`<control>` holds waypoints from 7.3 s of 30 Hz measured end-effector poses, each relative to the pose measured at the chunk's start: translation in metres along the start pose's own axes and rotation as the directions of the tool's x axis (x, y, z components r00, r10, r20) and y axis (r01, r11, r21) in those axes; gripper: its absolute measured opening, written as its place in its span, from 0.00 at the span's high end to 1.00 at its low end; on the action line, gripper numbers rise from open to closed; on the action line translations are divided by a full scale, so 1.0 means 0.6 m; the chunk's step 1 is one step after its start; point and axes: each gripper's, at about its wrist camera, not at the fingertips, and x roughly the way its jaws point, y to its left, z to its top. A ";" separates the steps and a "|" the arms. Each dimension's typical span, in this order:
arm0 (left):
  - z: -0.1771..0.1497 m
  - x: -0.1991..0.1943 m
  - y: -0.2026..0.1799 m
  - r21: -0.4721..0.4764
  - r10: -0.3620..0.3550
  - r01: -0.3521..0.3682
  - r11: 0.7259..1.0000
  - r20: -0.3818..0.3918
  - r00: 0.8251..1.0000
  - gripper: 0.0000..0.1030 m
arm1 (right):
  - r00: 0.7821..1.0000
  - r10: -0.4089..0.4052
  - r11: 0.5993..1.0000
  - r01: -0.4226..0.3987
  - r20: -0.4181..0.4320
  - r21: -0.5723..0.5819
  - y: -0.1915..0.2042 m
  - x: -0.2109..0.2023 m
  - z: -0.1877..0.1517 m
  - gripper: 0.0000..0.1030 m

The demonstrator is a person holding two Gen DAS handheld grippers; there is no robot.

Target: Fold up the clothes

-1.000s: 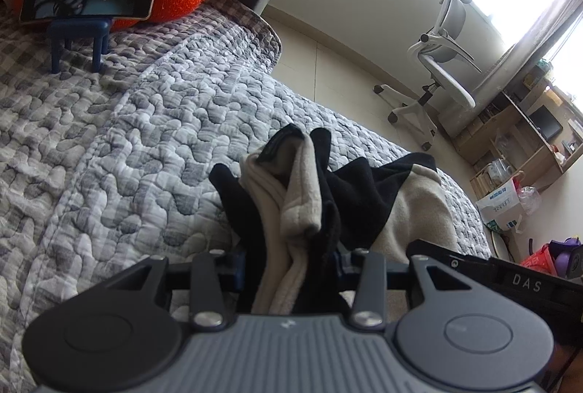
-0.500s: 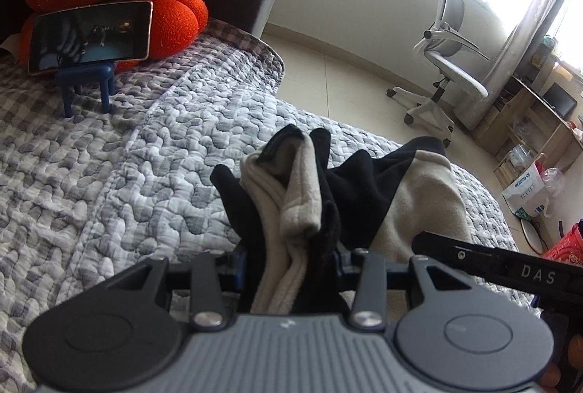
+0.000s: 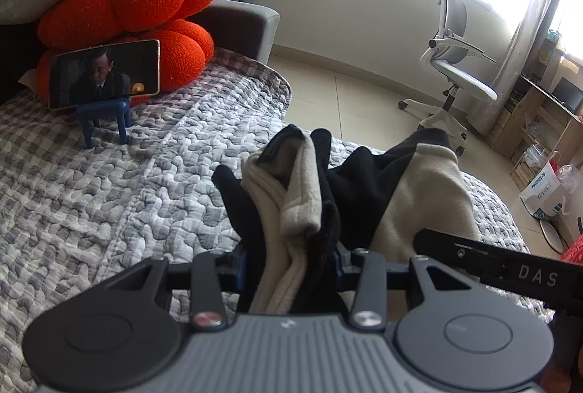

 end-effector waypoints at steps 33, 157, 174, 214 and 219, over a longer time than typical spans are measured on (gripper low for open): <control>-0.030 -0.151 0.214 -0.223 0.167 -0.139 0.965 0.111 0.980 0.60 | 0.990 0.135 0.976 -0.141 -0.049 -0.166 0.214 0.071 -0.014 0.61; -0.190 -0.281 0.539 -0.323 0.724 -0.672 0.666 0.063 0.687 0.48 | 0.853 0.408 0.667 -0.522 -0.325 -0.532 0.638 0.325 -0.176 0.53; -0.209 -0.271 0.563 -0.398 0.713 -0.653 0.644 0.006 0.701 0.46 | 0.843 0.384 0.714 -0.529 -0.376 -0.459 0.623 0.353 -0.187 0.51; -0.239 -0.419 0.337 -0.468 0.784 -0.691 0.551 0.007 0.621 0.07 | 0.803 0.493 0.658 -0.596 -0.335 -0.460 0.540 0.090 -0.143 0.02; -0.232 -0.402 0.336 -0.433 0.810 -0.738 0.518 -0.031 0.586 0.01 | 0.808 0.465 0.654 -0.589 -0.362 -0.474 0.538 0.111 -0.147 0.01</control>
